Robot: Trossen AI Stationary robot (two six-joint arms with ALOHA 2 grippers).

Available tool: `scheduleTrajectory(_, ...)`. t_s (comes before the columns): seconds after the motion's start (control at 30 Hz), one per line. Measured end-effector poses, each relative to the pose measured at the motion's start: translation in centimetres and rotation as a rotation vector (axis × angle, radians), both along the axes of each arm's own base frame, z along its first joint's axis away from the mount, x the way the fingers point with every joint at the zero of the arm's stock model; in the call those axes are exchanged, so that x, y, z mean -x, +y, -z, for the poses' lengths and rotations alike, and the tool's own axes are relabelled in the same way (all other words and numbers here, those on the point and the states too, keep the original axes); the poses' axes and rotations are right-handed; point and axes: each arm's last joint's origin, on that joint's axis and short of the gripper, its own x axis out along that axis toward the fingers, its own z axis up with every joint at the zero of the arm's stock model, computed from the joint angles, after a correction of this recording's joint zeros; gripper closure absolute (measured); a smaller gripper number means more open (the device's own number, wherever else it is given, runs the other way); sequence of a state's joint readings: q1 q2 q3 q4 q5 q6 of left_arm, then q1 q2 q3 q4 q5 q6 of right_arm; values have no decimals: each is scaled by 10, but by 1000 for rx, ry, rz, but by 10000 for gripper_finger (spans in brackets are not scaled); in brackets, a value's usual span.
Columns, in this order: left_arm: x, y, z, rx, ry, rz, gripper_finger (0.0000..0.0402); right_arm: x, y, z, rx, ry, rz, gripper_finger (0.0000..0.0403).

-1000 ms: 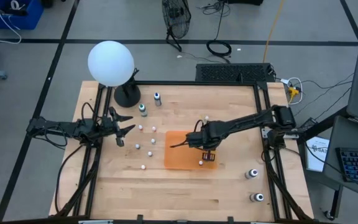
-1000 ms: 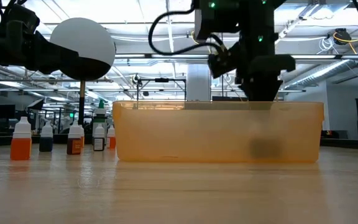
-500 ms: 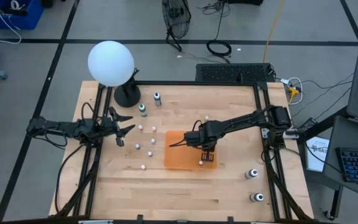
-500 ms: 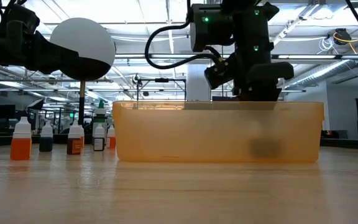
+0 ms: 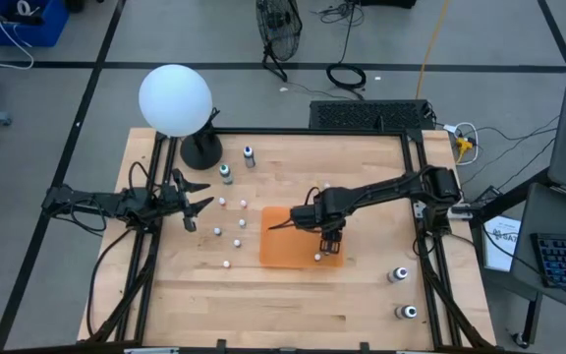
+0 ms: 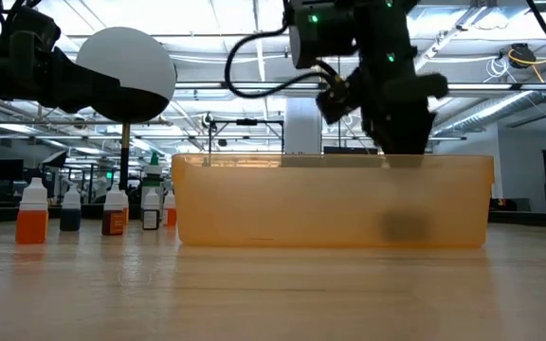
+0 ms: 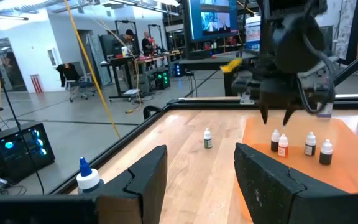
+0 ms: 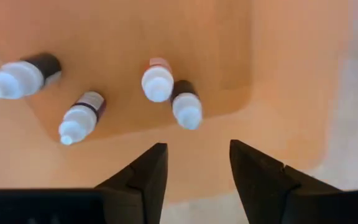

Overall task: Pick & Place food coloring
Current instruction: Put the small green food coloring bottle into the container

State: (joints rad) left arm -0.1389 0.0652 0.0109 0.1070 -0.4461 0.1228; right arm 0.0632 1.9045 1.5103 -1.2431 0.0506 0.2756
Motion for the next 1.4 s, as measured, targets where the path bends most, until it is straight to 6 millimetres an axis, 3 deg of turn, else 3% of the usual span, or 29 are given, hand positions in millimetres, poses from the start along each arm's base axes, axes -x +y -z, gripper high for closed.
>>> scheduleTrajectory(0.17,0,0,0,0,0,0,215,-8,-14,-30,98,-26,-44,253)
scheduleTrajectory(0.3,0,0,0,0,0,0,215,-12,-37,-40,261,-47,-95,252)
scheduleTrajectory(0.53,0,0,0,0,0,0,215,-3,-98,-16,184,-34,11,234)
scheduleTrajectory(0.7,0,0,0,0,0,0,215,3,-125,-7,183,-46,52,209)
scheduleTrajectory(0.93,0,0,0,0,0,0,215,-1,-131,-7,130,-125,38,179)
scheduleTrajectory(1.17,0,0,0,0,0,0,215,-4,-132,-7,128,-156,31,176)
scheduleTrajectory(1.4,0,0,0,0,0,0,215,2,-130,14,125,-134,12,178)
